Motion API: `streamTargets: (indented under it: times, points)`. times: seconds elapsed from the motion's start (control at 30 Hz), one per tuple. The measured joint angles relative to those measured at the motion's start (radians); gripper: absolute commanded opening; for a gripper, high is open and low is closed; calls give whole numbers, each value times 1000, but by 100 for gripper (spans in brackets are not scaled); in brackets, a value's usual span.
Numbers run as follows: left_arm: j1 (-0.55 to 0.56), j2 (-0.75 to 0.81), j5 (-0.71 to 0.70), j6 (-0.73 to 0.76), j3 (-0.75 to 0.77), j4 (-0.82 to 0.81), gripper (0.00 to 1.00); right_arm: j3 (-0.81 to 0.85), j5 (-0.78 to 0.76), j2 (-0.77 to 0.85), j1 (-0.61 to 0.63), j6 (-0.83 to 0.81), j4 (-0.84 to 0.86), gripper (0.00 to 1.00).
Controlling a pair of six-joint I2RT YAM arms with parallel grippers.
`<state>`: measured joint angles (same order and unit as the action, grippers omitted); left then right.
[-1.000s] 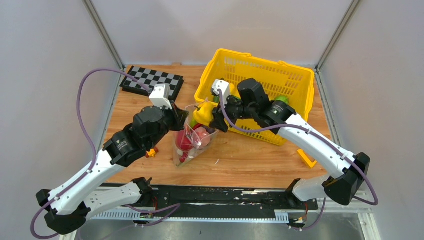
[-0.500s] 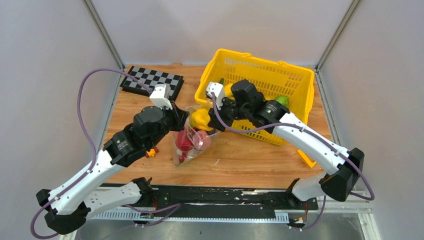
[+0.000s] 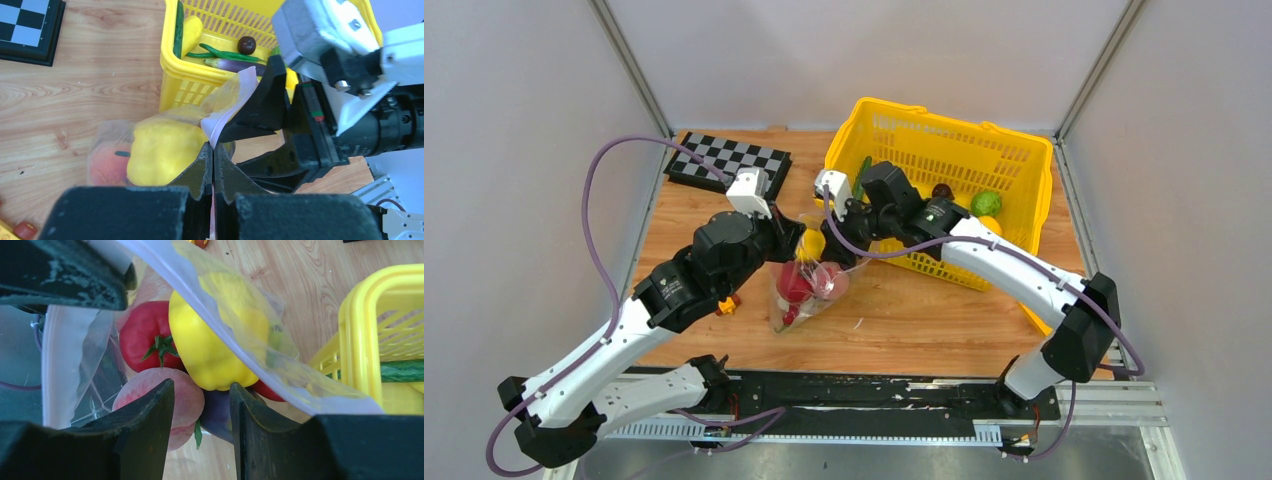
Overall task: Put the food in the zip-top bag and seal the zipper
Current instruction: Place the fake vegetable in the zipper food storage bag.
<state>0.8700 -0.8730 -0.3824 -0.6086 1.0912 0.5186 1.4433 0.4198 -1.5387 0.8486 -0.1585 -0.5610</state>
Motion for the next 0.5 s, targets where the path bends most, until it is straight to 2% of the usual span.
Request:
streamTargets:
  times: [0.1, 0.27, 0.4, 0.5]
  points:
    - [0, 1, 0, -1, 0, 0, 0, 0, -3, -16, 1, 20, 18, 49]
    - [0, 5, -7, -7, -1, 0, 0, -10, 19, 26, 1, 43, 42, 67]
    - [0, 9, -15, -8, -10, -5, 0, -70, 36, 201, 1, 59, 89, 71]
    - [0, 9, -15, -7, -11, -7, 0, -104, -59, 358, 2, 78, 130, 73]
